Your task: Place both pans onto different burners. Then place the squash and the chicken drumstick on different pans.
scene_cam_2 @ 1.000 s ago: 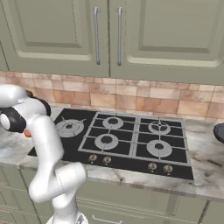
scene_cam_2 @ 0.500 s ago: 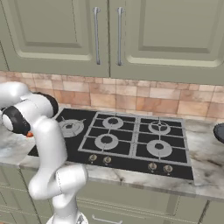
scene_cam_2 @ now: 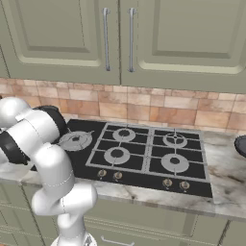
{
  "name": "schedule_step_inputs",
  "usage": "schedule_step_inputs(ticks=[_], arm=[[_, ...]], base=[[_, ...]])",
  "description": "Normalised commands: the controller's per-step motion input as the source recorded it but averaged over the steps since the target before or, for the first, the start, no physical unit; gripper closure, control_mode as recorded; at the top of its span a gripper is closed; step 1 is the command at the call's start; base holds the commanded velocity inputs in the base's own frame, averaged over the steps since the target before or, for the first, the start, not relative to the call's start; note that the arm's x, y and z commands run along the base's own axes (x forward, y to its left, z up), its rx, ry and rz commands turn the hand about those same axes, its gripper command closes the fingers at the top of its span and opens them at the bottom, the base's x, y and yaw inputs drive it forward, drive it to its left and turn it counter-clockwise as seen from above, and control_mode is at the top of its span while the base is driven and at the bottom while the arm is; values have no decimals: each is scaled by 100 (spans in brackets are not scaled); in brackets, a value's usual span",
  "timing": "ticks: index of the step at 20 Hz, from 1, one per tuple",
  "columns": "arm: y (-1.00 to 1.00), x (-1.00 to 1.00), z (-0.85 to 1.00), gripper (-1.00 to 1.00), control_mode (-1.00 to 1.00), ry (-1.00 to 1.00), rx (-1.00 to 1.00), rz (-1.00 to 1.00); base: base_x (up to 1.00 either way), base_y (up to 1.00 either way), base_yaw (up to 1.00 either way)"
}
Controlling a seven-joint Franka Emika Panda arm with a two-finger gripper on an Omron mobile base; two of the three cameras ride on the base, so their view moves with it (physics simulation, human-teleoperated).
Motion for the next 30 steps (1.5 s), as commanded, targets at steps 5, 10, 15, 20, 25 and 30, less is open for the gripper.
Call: schedule_step_inputs(ticks=[5, 10, 15, 20, 25, 30], arm=[[-67, -25, 0, 100, -100, 0, 3, -3], [-61, -21, 0, 100, -100, 0, 4, -4], [-59, -15, 0, 100, -100, 1, 3, -5], [-59, -13, 0, 100, -100, 0, 3, -7], [-51, -3, 0, 100, -100, 0, 3, -6], [-33, 4, 0, 100, -100, 0, 3, -3]], base=[[0, 0, 0], [0, 0, 0], [0, 0, 0], [0, 0, 0], [0, 0, 0], [0, 0, 0]])
